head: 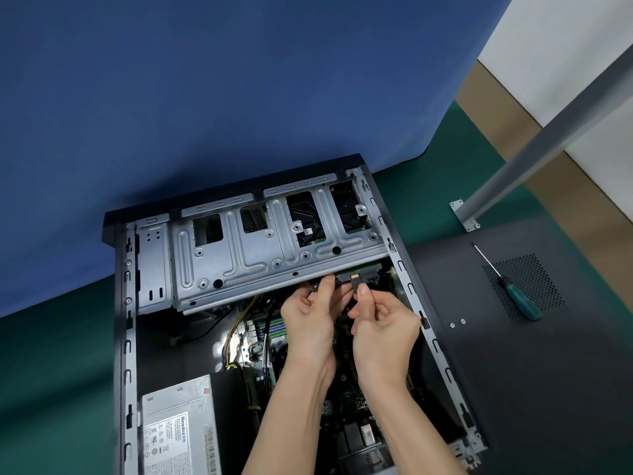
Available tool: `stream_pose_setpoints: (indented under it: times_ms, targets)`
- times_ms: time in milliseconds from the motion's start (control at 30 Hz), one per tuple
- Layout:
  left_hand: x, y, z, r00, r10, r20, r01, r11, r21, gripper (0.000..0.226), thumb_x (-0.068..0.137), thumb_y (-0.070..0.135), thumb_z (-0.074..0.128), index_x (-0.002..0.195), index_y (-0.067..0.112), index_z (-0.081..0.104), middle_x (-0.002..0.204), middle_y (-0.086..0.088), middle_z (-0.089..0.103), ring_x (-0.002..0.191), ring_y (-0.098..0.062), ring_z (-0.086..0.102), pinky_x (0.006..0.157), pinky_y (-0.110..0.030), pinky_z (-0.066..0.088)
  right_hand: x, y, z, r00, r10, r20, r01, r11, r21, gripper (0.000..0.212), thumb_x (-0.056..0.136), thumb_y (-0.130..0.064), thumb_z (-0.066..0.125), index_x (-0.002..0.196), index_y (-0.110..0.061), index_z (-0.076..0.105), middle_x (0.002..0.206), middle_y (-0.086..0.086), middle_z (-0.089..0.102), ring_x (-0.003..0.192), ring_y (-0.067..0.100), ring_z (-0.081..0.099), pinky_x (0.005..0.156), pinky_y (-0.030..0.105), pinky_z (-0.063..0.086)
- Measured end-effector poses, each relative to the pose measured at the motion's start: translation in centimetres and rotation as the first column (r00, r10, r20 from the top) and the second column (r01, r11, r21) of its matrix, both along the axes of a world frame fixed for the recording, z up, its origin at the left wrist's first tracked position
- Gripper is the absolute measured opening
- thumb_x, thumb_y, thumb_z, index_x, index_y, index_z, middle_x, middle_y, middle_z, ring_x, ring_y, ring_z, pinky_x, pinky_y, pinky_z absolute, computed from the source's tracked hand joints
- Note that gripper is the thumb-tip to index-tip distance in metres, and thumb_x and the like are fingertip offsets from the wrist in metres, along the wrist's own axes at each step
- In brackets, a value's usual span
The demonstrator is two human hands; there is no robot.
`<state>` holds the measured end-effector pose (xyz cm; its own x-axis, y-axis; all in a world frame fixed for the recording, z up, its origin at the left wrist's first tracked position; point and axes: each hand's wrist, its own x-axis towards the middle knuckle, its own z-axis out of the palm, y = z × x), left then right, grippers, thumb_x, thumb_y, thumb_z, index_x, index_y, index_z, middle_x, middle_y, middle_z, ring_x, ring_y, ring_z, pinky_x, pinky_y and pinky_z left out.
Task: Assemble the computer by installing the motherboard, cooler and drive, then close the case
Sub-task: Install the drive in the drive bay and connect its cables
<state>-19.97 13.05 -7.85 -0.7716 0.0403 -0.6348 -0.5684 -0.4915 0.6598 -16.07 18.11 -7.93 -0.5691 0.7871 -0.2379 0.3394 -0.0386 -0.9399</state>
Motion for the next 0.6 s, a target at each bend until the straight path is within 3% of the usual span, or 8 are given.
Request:
stream_pose_setpoints:
  times_ms: [333,467,600]
  targets:
    - [0.0,0.1,0.2,1.0,-0.025,-0.011,0.025,0.999,-0.026,0.01,0.091,0.008,0.06,0.087,0.001,0.054,0.082,-0.022,0.071,0.083,-0.028,0.072,0.075,-0.03,0.059,-0.6,0.1,-0.1,0.999,-0.041,-0.007,0.041,0.999,-0.036,0.025,0.092,-0.018,0.065,0.067,-0.018,0.065,0.052,-0.001,0.06,0.045,0.01,0.053,0.053,0.03,0.047]
    - [-0.1,0.3,0.3,1.0,-0.022,-0.01,0.022,0.999,-0.04,0.011,0.092,0.008,0.059,0.089,0.0,0.053,0.08,-0.02,0.072,0.078,-0.028,0.072,0.066,-0.028,0.058,-1.3,0.0,-0.1,0.993,-0.12,-0.001,0.119,0.986,-0.116,0.026,0.09,-0.014,0.067,0.063,-0.015,0.065,0.047,-0.001,0.06,0.038,0.008,0.051,0.043,0.02,0.043]
    - [-0.3,0.6,0.4,1.0,-0.008,-0.004,0.008,0.997,-0.077,0.021,0.09,0.007,0.061,0.072,0.004,0.05,0.074,-0.02,0.069,0.076,-0.026,0.072,0.064,-0.029,0.058,-3.0,-0.1,0.1,0.966,-0.248,0.071,0.257,0.949,-0.183,0.034,0.084,-0.004,0.069,0.051,-0.014,0.062,0.043,0.0,0.06,0.039,0.015,0.055,0.047,0.03,0.05]
